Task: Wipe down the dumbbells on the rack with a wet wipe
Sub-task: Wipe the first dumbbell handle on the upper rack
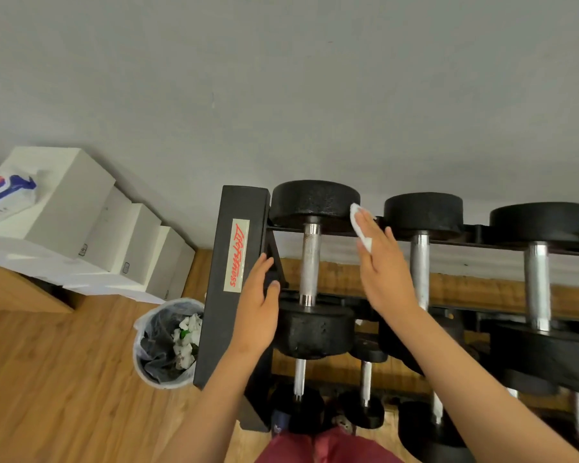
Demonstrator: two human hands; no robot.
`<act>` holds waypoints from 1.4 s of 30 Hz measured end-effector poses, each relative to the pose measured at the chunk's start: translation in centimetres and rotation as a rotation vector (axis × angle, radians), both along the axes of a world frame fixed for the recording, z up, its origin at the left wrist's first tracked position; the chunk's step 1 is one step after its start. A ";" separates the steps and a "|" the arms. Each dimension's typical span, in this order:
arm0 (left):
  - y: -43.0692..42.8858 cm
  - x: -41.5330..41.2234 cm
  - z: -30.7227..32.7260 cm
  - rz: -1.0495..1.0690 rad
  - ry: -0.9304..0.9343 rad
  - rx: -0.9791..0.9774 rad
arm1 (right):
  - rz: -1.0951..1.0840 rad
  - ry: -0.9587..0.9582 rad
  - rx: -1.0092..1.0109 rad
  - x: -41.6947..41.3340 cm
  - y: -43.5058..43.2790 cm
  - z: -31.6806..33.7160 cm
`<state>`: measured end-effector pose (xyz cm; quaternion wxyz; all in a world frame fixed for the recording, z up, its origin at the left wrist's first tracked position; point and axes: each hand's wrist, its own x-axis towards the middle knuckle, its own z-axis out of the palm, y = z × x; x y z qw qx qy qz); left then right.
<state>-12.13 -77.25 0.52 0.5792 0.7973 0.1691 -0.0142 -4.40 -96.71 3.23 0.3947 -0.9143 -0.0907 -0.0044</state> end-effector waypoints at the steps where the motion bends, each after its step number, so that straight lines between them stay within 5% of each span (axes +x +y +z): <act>1: 0.1 -0.9 -0.3 -0.004 0.002 -0.010 | 0.016 0.009 0.025 -1.3 0.0 -0.2; 6: 0.1 -4.9 -1.2 -0.046 -0.012 -0.045 | 0.097 0.002 0.035 -8.5 1.1 -1.4; 21: 3.8 -5.0 -2.0 -0.188 -0.003 -0.193 | 0.255 -0.306 -0.738 -15.9 8.5 -6.6; 30: 3.1 -5.4 -2.7 -0.162 -0.014 -0.165 | -0.042 -0.174 -0.474 -16.7 5.8 -6.1; 37: 3.4 -5.1 -2.2 -0.199 -0.026 -0.134 | 0.168 -0.276 -0.669 -16.2 7.7 -6.7; 40: 3.4 -5.1 -2.2 -0.213 -0.023 -0.120 | 0.023 -0.173 -0.441 -17.1 4.5 -7.4; 42: 3.2 -5.0 -2.3 -0.188 -0.027 -0.095 | -0.137 0.058 -0.112 -16.9 3.1 -7.6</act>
